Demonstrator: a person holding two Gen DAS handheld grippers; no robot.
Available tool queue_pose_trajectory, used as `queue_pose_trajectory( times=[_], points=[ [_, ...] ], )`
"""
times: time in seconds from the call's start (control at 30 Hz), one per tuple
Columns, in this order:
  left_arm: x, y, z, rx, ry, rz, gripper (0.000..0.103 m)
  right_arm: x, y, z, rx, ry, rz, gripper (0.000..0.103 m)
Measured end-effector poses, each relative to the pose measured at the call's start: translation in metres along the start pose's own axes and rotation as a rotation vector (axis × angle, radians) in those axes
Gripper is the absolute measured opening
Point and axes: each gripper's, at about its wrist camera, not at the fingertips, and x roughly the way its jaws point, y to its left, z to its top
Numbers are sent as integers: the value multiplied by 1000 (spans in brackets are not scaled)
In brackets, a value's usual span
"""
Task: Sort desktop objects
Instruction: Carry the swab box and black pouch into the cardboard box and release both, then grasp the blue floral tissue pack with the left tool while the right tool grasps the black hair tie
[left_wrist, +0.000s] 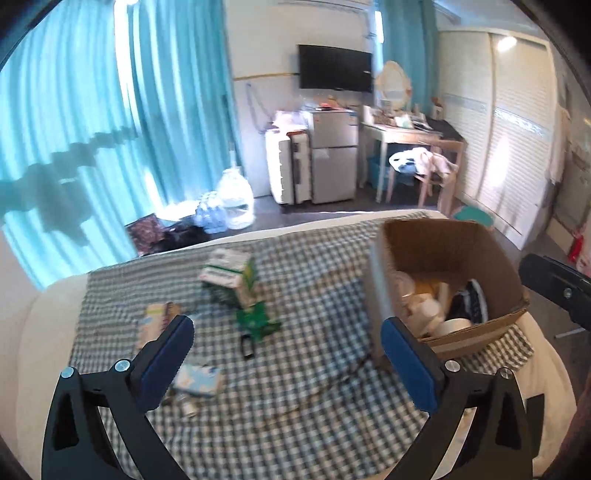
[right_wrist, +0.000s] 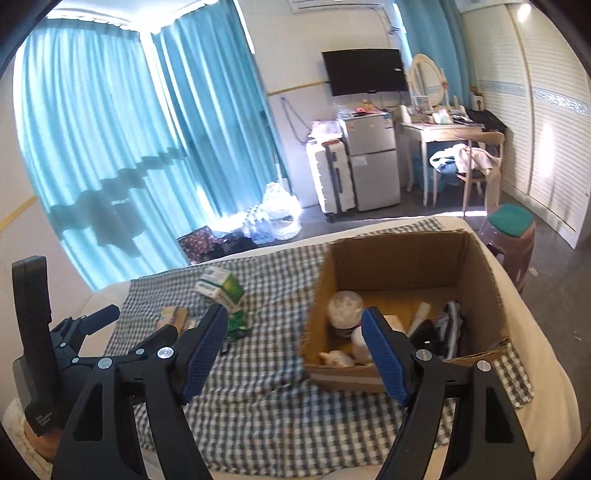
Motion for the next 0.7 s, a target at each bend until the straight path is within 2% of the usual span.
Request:
queue_pose_trajectory(
  times=[0.1,0.2,0.3,0.43,0.53,0.7],
  points=[
    [-16,37,-17,-72,-5,72,103,0,26,-10,-21,-4,38,83],
    [-28,64,-35,-120,-13,100,103,6,47,-21,-40,6,72,83],
    [-34,86,-51,-136,0,163,103,15,64,-31,-41,29,101,83],
    [-39,113,-71,-170,-5,191,103,25,81,-50,-25,59,143,85],
    [-31,136,-88,-231,24,214,103,32,91,-65,-59,71,197,85],
    [-10,163,-117,-311,99,221,103,53,103,-82,-98,122,176,86]
  ],
)
